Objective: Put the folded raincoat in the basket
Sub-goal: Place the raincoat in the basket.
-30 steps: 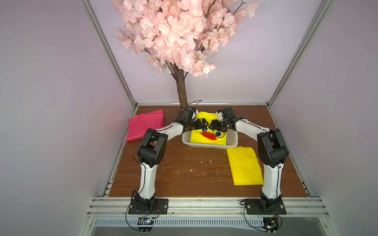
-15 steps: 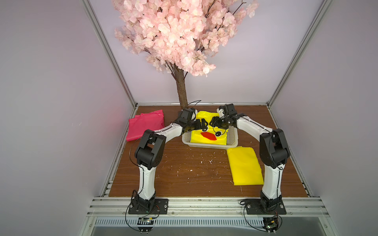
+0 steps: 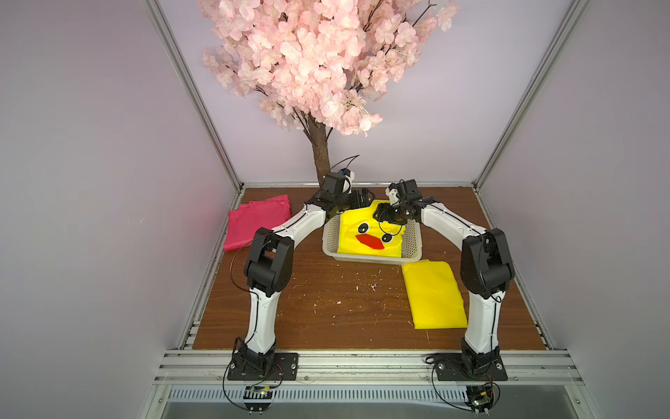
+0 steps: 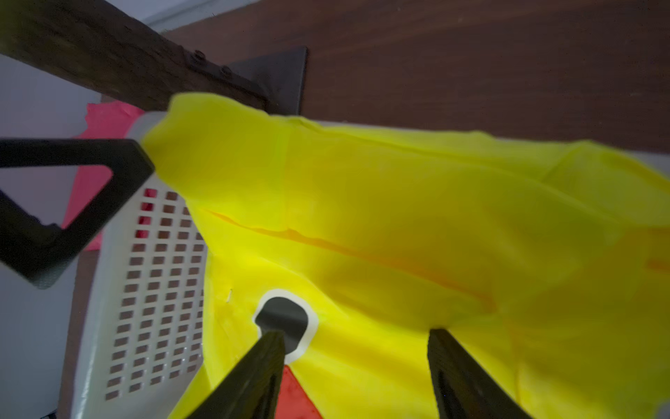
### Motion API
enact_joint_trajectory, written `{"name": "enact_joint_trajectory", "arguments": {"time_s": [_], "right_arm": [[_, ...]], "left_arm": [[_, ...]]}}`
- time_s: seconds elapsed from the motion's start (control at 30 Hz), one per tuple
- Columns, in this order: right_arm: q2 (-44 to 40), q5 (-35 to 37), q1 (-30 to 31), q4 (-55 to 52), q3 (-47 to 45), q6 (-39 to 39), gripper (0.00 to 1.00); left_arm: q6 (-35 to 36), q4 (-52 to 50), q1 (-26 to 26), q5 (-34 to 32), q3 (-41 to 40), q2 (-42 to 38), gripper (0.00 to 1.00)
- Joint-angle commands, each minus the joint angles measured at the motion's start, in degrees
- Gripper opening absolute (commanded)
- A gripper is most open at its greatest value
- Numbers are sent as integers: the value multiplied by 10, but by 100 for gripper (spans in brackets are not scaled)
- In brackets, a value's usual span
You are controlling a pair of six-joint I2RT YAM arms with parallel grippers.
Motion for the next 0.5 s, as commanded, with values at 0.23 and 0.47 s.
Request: {"name": "enact_joint_trajectory", "arguments": {"time_s": [0.23,0.47], "right_arm": [[-51,-9,2,15,-113,-9,69],[-52,-18,3,11,-103,-5,69]], "left_arm": [[6,34,-26,-3,-198,-49,100],[-1,42,-32,-12,-222,-54,100]]}}
